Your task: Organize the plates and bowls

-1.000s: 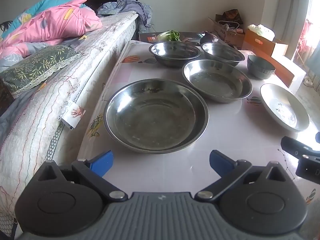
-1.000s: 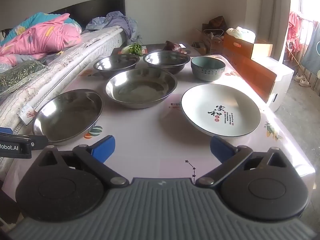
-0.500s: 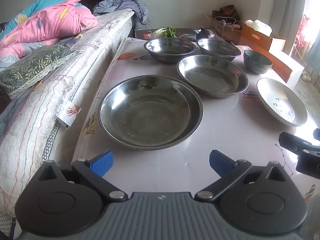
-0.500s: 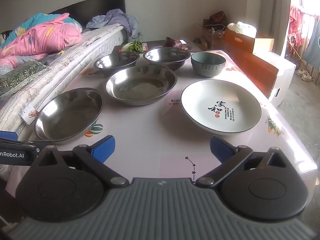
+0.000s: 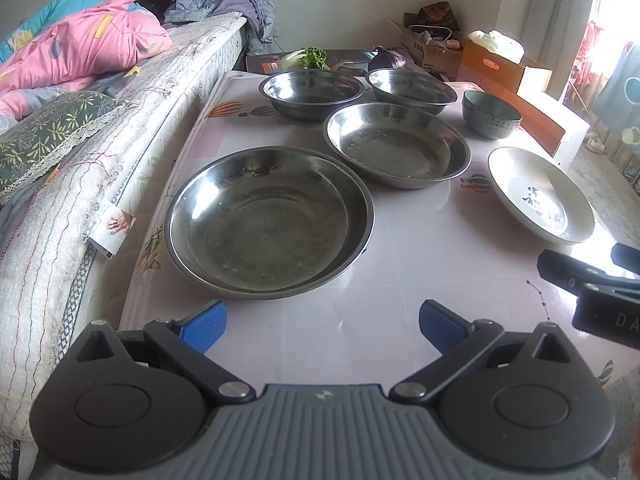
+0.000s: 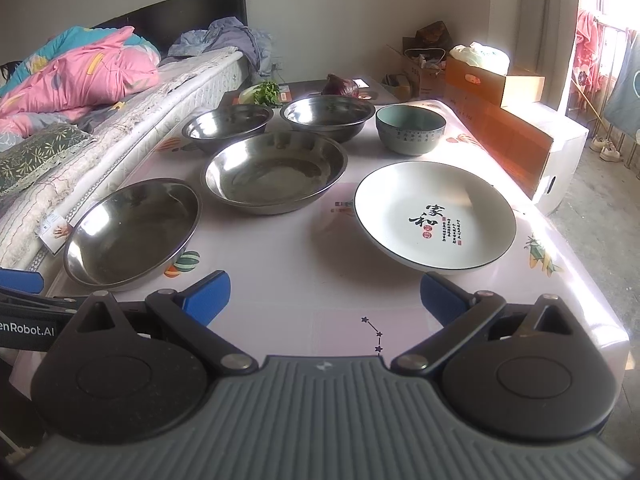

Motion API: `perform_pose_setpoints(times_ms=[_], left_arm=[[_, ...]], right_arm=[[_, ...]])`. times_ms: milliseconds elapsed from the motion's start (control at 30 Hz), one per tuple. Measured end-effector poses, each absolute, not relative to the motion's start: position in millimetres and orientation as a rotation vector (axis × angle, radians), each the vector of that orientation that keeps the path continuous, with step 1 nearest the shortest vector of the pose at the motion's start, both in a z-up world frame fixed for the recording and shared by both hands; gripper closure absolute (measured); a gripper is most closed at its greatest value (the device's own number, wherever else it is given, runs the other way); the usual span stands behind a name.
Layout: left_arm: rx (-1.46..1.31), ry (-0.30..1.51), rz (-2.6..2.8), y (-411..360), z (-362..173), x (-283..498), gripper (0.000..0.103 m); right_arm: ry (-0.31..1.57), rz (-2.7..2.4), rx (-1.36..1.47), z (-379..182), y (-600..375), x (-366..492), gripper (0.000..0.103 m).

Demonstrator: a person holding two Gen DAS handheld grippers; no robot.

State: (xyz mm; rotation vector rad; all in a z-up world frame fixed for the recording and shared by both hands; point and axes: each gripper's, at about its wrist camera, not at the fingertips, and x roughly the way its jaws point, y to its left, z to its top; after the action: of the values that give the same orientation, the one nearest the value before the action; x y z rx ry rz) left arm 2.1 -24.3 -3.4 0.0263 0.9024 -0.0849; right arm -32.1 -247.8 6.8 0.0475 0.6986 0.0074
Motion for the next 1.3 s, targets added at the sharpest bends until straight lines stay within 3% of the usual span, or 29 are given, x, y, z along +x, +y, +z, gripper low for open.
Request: perform_pose_setpoints(times_ms=[1300], left_arm=[[0.025,0.911,-0.100,-30.1,-2.2,10.1,0.000]], right_arm=[[0.717,0.005,0.052,12.3,-253.1,-20.1,0.001]])
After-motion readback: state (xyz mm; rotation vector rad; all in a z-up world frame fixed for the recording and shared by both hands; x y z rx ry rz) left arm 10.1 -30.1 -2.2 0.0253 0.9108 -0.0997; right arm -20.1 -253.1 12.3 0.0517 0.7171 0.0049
